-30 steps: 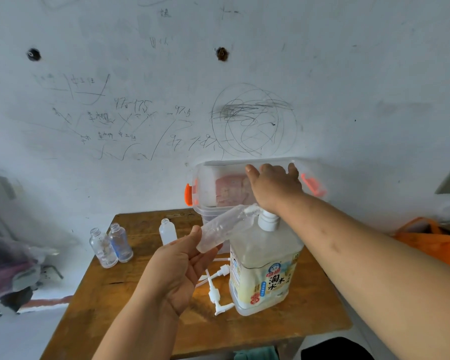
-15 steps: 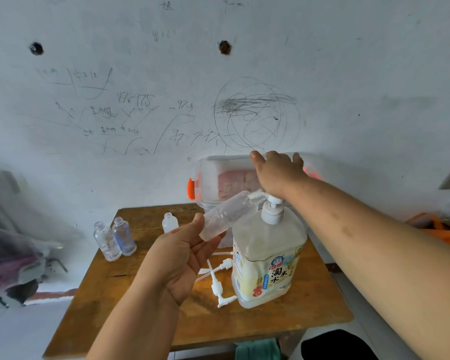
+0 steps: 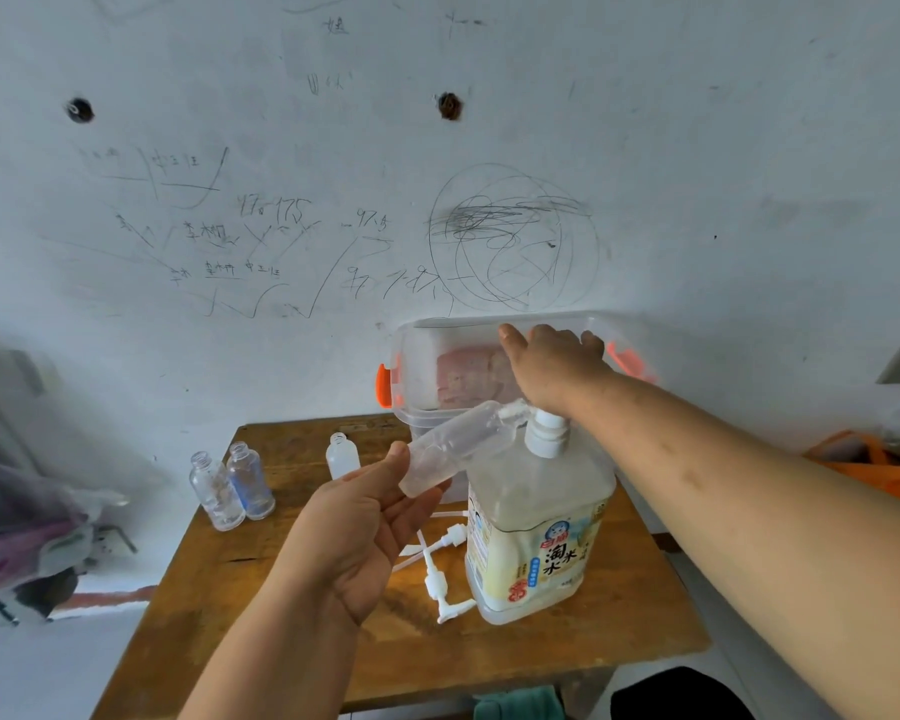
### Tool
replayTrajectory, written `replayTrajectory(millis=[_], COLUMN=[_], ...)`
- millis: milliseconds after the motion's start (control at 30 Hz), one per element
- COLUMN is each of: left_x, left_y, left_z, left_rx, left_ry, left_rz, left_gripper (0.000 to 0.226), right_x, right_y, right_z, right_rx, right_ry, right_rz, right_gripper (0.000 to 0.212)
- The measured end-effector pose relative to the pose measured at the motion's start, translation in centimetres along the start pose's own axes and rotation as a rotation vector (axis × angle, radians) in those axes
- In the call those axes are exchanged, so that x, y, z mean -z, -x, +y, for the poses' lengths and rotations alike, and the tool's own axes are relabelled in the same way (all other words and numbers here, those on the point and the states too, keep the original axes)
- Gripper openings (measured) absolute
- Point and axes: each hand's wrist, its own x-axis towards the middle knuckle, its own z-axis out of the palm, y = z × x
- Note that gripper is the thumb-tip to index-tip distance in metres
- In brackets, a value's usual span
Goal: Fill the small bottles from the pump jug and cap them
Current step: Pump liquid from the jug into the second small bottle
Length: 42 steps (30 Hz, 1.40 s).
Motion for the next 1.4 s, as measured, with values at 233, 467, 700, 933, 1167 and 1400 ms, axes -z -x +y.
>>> replayTrajectory(millis=[233,467,700,933,1167,1400], left_x=[-0.6,-0.2,0.1,-0.3,-0.5,-0.2], left_y=[0.6,-0.2,-0.5,0.6,0.3,-0.4], left_z=[0.8,0.2,-0.2,0.5,0.7,0.0], left_rx=[-0.027,-0.013,0.013,0.003,0.001,0.006], left_ry=[0.003,0.026,0.019,0.008,0.021,0.020], left_rz=[-0.010,-0.036,-0.007,-0.009,-0.020,-0.016], left_gripper=[0.022,0.022,0.024,0.024,0.026,0.021], right_x=[0.8,0.1,-2.1,0.0,0.1,-1.1], right_y=[-0.6,-1.0,-1.8,-1.4,-1.3,-1.8], right_z=[-0.7,-0.3,0.3,-0.4,-0.3,0.3], right_rx=[0.000,0.012,-0.059,-0.019,-0.065,-0.109], right_ry=[0.073,0.087,0.147,0.027,0.027,0.024], right_rz=[0.005,0.036,-0.061,0.033,0.004,-0.010], right_gripper=[0.044,0.059,0.058,0.046,0.055,0.056])
